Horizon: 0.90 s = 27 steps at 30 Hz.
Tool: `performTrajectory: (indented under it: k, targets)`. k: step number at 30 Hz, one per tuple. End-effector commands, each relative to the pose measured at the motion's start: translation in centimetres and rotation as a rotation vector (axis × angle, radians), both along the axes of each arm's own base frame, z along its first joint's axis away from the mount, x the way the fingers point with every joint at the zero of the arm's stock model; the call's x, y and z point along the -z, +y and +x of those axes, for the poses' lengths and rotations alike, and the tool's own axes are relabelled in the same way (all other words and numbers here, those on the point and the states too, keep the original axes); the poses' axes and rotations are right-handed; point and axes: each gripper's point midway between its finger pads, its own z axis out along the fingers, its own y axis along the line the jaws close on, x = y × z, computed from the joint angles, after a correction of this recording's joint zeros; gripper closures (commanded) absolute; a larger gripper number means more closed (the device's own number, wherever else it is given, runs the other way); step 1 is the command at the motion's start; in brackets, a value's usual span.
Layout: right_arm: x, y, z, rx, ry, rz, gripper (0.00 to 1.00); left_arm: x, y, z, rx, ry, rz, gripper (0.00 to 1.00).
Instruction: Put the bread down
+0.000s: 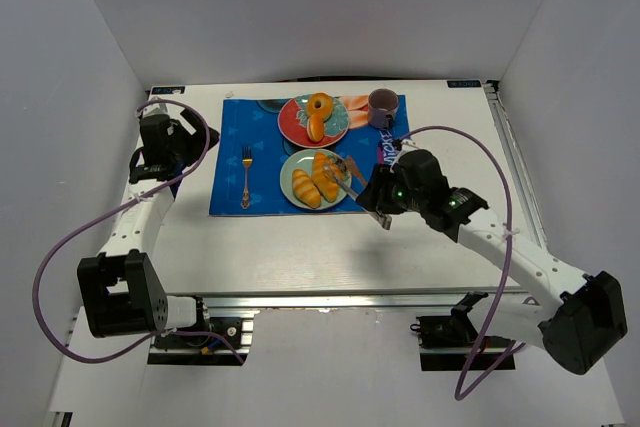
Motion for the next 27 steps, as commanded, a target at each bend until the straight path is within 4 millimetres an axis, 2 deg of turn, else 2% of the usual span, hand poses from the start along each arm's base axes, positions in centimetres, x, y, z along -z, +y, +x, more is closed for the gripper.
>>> performTrajectory:
  k: [1, 6, 9, 10, 12, 14, 15, 17, 20, 22, 23, 25, 27]
  targets:
    - [-4.5, -1.9, 1.8, 0.138, -0.129, 0.017, 0.47, -2.4, 0.0, -0.2, 0.004, -0.072, -0.001, 0.05]
    - [-6.3, -6.2, 2.9, 0.364, -0.172, -0.025, 0.49, -2.9, -0.2, 0.1, 0.014, -0.089, -0.01, 0.05]
    - [-6.1, -10.2, 2.9, 0.569, -0.152, -0.063, 0.5, -3.0, -0.3, 0.2, 0.025, -0.091, -0.009, 0.05]
    - [-5.4, -12.2, 2.6, 0.655, -0.145, -0.11, 0.5, -3.1, -0.5, 0.1, 0.032, -0.093, -0.01, 0.05]
    - [-5.2, -14.5, 2.0, 0.784, -0.136, -0.091, 0.51, -3.3, -0.6, 0.0, 0.039, -0.096, -0.007, 0.05]
    - [-3.6, -17.1, 1.1, 0.894, -0.115, -0.14, 0.53, -3.4, -0.9, -0.1, 0.051, -0.101, -0.019, 0.05]
    - [-3.5, -17.9, 0.8, 0.942, -0.11, -0.123, 0.53, -3.5, -1.1, -0.2, 0.057, -0.103, -0.029, 0.05]
    - [-2.0, -20.3, 0.2, 1.031, -0.085, -0.172, 0.53, -3.7, -1.7, -0.3, 0.073, -0.119, -0.06, 0.05]
    - [0.0, -22.8, -0.4, 1.141, -0.036, -0.192, 0.54, -3.4, -2.4, -0.5, 0.089, -0.122, -0.079, 0.05]
    - [1.3, -23.2, -0.4, 1.177, 0.0, -0.155, 0.54, -3.2, -2.9, -0.6, 0.097, -0.12, -0.078, 0.05]
    - [2.9, -23.5, -0.6, 1.192, 0.032, -0.163, 0.54, -3.5, -3.2, -0.6, 0.105, -0.127, -0.077, 0.05]
    - [4.2, -23.1, -0.3, 1.213, 0.063, -0.115, 0.54, -3.8, -3.4, -0.7, 0.109, -0.138, -0.075, 0.05]
    - [6.7, -22.5, -0.4, 1.2, 0.123, -0.125, 0.54, -3.9, -3.4, -0.8, 0.108, -0.138, -0.069, 0.05]
